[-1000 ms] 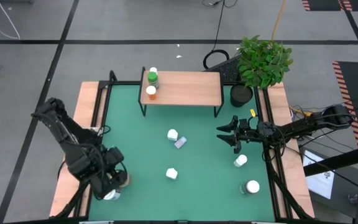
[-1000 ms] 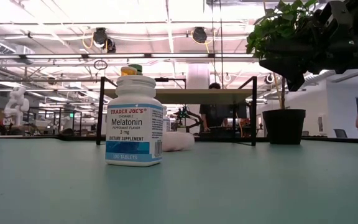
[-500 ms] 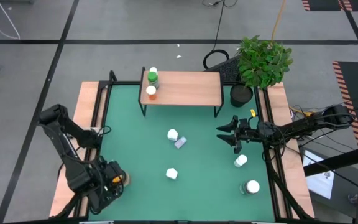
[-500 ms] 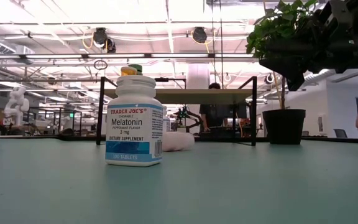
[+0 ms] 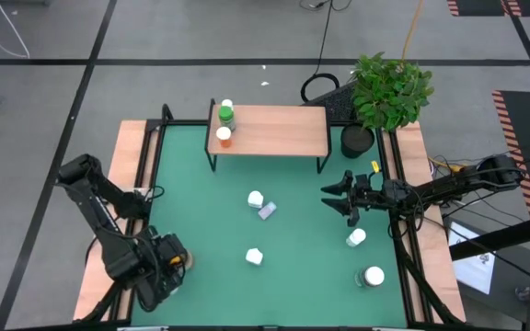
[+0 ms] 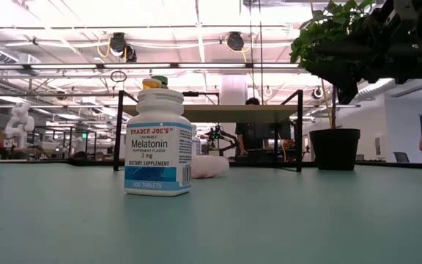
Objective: Pick and place medicine bottles onto shelf by color
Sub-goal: Put the yellow bottle on the shelf
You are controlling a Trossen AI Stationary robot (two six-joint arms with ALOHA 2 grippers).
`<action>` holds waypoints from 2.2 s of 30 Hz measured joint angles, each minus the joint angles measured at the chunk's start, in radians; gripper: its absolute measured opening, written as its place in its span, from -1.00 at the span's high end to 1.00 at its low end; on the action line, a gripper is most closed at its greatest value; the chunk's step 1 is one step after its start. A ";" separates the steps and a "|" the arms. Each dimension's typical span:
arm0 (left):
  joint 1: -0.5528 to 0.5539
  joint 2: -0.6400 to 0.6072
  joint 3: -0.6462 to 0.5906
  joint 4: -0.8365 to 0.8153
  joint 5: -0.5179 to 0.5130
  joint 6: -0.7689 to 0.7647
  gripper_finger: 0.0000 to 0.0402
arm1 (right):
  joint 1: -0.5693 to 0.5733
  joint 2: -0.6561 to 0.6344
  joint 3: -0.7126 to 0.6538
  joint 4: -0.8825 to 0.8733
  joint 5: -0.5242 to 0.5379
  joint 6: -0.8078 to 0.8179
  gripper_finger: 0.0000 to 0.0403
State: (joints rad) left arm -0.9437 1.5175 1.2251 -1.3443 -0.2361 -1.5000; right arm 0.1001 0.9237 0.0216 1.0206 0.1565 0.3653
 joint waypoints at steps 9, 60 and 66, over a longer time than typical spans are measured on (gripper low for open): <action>0.072 -0.011 0.002 0.012 0.000 0.095 -0.12 | 0.000 0.000 0.000 0.000 -0.004 0.008 0.07; 1.595 0.492 1.107 0.039 0.158 1.839 -0.12 | -0.076 0.001 0.000 -0.177 -0.001 0.011 0.07; 1.604 0.492 1.108 0.040 0.199 1.859 -0.12 | -0.076 0.001 -0.001 -0.174 0.000 0.012 0.07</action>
State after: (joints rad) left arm 0.6604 2.0094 2.3329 -1.3046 -0.0374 0.3589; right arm 0.0246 0.9245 0.0208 0.8467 0.1562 0.3771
